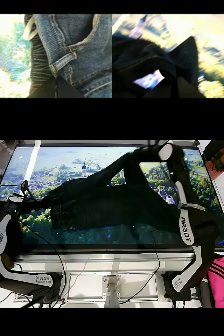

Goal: Fold the clothes and pants, and hang the long-sleeved shirts on hangers.

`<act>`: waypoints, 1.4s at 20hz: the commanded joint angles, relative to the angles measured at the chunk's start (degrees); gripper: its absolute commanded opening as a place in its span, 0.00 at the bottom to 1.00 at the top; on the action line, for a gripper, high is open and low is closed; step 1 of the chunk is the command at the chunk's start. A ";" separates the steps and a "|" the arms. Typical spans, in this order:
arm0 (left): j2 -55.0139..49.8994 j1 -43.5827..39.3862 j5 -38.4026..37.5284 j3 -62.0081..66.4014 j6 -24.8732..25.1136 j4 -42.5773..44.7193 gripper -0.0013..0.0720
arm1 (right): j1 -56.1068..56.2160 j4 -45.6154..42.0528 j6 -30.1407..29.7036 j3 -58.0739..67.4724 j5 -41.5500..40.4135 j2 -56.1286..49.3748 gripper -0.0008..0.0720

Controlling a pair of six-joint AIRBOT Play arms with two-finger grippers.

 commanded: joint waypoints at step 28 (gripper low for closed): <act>0.02 -0.07 -6.23 0.04 0.00 -0.09 0.04 | -32.09 21.38 17.46 -15.43 32.59 -7.96 0.76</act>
